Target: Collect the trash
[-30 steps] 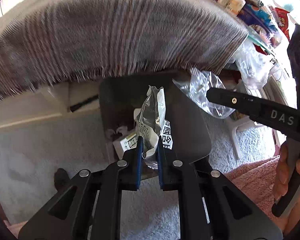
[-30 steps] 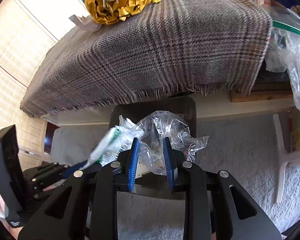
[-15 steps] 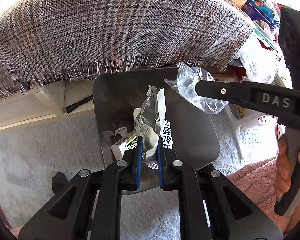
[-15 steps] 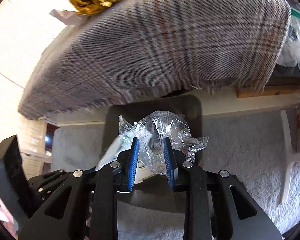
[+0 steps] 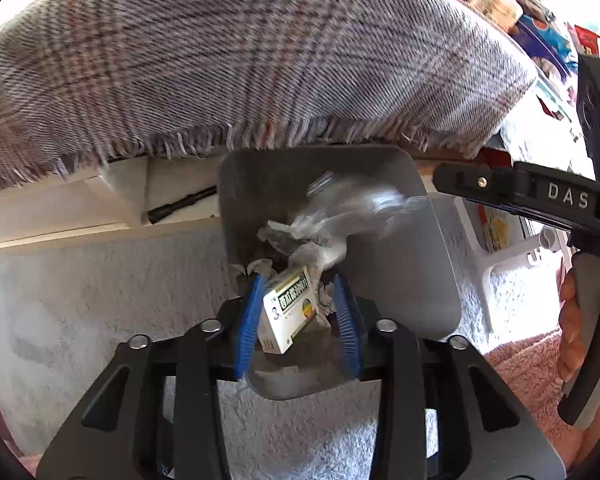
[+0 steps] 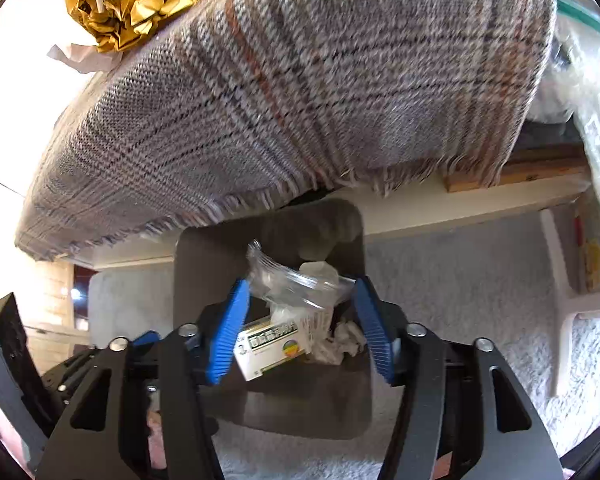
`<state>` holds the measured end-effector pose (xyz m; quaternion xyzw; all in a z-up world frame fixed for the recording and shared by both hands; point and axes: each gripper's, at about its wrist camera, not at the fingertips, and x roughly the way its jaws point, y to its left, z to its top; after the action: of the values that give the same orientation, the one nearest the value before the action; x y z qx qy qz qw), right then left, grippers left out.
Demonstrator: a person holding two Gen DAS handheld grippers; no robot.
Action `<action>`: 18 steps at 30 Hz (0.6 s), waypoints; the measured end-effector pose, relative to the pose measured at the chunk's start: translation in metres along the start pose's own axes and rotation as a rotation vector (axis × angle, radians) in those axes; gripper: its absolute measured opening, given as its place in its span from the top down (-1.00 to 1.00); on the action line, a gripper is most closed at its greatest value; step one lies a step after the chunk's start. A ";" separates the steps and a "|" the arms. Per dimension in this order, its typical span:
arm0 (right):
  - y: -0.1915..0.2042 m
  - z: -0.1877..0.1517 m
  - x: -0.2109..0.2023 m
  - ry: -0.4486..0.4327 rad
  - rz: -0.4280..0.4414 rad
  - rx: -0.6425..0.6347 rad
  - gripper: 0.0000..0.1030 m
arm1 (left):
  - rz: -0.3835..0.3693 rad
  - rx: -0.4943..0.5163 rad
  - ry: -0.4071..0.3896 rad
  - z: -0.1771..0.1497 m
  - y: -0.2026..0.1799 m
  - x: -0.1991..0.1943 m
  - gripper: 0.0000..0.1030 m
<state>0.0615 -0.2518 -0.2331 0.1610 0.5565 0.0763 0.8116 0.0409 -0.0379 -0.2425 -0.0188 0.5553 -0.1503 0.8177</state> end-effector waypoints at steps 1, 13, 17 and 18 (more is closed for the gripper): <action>0.000 0.000 -0.002 -0.008 -0.012 -0.006 -0.29 | 0.003 -0.002 -0.009 0.000 0.001 -0.003 0.10; -0.014 -0.003 -0.020 -0.100 -0.039 0.017 -0.93 | 0.064 -0.006 -0.137 0.002 0.015 -0.042 -0.75; -0.014 -0.004 -0.028 -0.133 -0.018 0.012 -0.93 | 0.080 0.006 -0.179 0.002 0.017 -0.053 -0.77; -0.013 -0.004 -0.029 -0.139 -0.020 0.005 -0.93 | 0.084 0.009 -0.187 0.002 0.015 -0.053 -0.77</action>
<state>0.0464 -0.2719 -0.2136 0.1625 0.5006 0.0556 0.8485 0.0283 -0.0095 -0.1969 -0.0058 0.4761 -0.1157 0.8717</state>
